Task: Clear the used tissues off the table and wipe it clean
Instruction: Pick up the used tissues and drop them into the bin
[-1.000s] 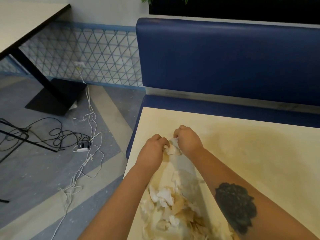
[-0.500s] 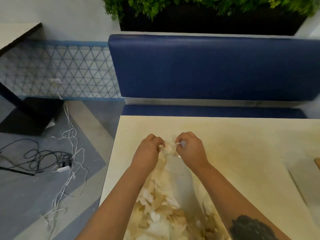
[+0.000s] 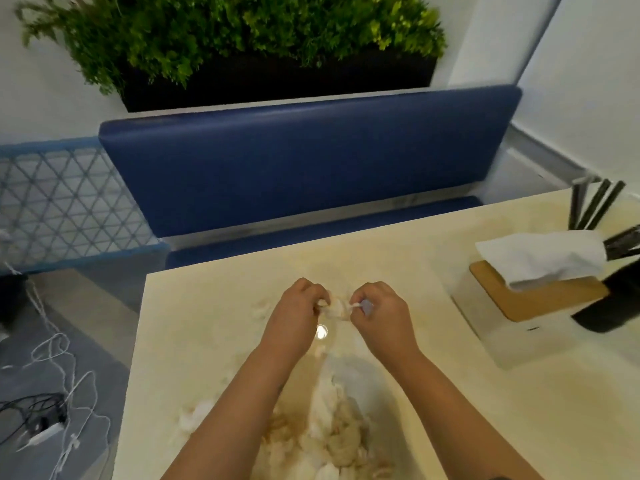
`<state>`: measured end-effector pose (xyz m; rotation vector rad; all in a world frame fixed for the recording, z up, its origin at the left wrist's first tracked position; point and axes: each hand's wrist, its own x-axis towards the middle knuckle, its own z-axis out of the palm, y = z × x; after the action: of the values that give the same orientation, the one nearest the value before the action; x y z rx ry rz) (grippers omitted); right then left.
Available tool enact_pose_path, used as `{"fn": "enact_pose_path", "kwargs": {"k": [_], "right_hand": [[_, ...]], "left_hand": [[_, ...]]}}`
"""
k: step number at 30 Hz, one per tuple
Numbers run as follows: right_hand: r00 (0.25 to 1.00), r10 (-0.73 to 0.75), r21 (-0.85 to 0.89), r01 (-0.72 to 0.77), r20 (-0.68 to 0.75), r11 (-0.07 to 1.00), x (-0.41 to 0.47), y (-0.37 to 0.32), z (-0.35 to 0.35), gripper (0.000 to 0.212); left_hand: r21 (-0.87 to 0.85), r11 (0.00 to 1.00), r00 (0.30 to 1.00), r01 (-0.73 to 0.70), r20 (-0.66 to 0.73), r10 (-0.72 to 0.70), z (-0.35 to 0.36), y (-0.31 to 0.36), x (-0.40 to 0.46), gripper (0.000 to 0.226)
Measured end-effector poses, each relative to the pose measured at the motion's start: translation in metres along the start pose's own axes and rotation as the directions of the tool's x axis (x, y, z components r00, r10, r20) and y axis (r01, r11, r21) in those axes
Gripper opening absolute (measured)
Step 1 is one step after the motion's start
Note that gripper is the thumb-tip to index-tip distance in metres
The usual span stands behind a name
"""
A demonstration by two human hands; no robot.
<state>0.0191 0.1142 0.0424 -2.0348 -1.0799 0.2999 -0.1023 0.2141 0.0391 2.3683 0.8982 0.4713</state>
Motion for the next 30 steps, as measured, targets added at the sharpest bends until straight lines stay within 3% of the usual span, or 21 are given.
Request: {"fn": "enact_pose_path", "kwargs": {"k": [12, 30], "right_hand": [[0.975, 0.139, 0.027, -0.137, -0.171, 0.990, -0.034, 0.073, -0.133, 0.021], [0.852, 0.338, -0.011, -0.373, -0.400, 0.928, -0.127, 0.215, -0.332, 0.018]], "left_hand": [[-0.066, 0.981, 0.977, -0.183, 0.099, 0.189, 0.074, 0.141, 0.023, 0.027], [-0.108, 0.896, 0.851, -0.431, 0.281, 0.443, 0.232, 0.365, 0.018, 0.025]]}}
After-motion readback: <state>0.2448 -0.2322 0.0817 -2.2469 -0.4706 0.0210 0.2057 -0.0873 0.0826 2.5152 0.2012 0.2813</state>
